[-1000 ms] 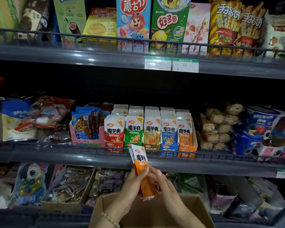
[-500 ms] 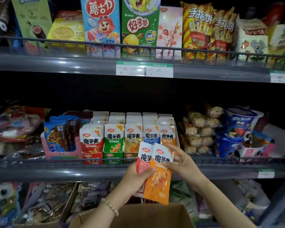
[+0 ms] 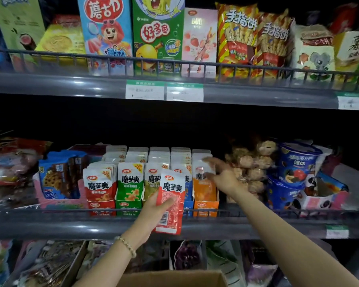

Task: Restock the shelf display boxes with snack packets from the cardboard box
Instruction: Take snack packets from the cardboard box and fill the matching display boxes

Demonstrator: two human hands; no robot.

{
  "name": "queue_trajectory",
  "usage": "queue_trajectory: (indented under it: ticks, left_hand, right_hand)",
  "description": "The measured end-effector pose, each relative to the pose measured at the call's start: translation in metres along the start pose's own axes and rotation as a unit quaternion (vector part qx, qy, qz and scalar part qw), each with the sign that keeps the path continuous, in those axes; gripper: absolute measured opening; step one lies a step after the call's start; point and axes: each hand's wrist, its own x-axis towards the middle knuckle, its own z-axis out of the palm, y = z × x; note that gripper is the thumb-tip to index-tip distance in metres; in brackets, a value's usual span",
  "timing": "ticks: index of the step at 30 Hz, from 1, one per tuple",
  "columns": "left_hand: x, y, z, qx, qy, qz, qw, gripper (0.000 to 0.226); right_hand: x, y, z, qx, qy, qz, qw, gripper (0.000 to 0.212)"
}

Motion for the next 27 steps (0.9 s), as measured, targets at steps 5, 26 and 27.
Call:
queue_trajectory:
  ticks: [5, 26, 27]
  left_hand:
    - [-0.002, -0.004, -0.002, 0.015, 0.008, 0.013, 1.0, 0.036]
    - [-0.061, 0.003, -0.071, 0.416, 0.08, 0.257, 0.869, 0.047]
    - [-0.063, 0.002, -0.077, 0.404, 0.086, 0.261, 0.873, 0.04]
  right_hand:
    - [-0.003, 0.003, 0.003, -0.194, 0.003, -0.038, 0.98, 0.044]
    - [-0.073, -0.121, 0.091, 0.257, -0.163, 0.084, 0.949, 0.039]
    - [-0.074, -0.125, 0.096, 0.252, -0.183, 0.079, 0.947, 0.037]
